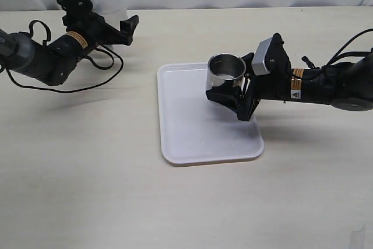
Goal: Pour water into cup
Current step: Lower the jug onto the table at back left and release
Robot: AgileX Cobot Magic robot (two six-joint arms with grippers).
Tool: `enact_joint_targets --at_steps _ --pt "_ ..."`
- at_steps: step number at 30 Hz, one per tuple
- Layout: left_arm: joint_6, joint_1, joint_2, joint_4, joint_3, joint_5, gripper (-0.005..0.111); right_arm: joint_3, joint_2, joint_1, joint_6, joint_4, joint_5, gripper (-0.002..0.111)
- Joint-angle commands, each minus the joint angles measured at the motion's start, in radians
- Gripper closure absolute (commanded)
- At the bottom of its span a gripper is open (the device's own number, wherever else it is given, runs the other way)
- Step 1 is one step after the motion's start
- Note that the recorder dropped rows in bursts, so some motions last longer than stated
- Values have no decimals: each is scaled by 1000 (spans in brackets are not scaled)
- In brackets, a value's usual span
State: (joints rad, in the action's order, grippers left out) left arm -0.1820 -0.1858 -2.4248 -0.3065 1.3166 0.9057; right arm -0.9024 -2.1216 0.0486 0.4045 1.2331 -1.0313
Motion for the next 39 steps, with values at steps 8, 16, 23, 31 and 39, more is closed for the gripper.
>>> enact_joint_targets --at_steps 8,16,23,31,39 --pt "-3 1 7 -53 -14 -36 5 -5 3 1 -6 -13 -36 104" --pt "138 1 82 42 -141 14 5 -5 3 1 -6 -13 -36 104" --pt "206 1 124 79 -240 57 5 -5 3 1 -6 -13 -40 104" --pt "215 1 213 84 -362 103 5 -5 3 1 -6 -13 -40 104" --pt "225 1 358 110 -497 103 5 -5 3 1 -6 -13 -40 104"
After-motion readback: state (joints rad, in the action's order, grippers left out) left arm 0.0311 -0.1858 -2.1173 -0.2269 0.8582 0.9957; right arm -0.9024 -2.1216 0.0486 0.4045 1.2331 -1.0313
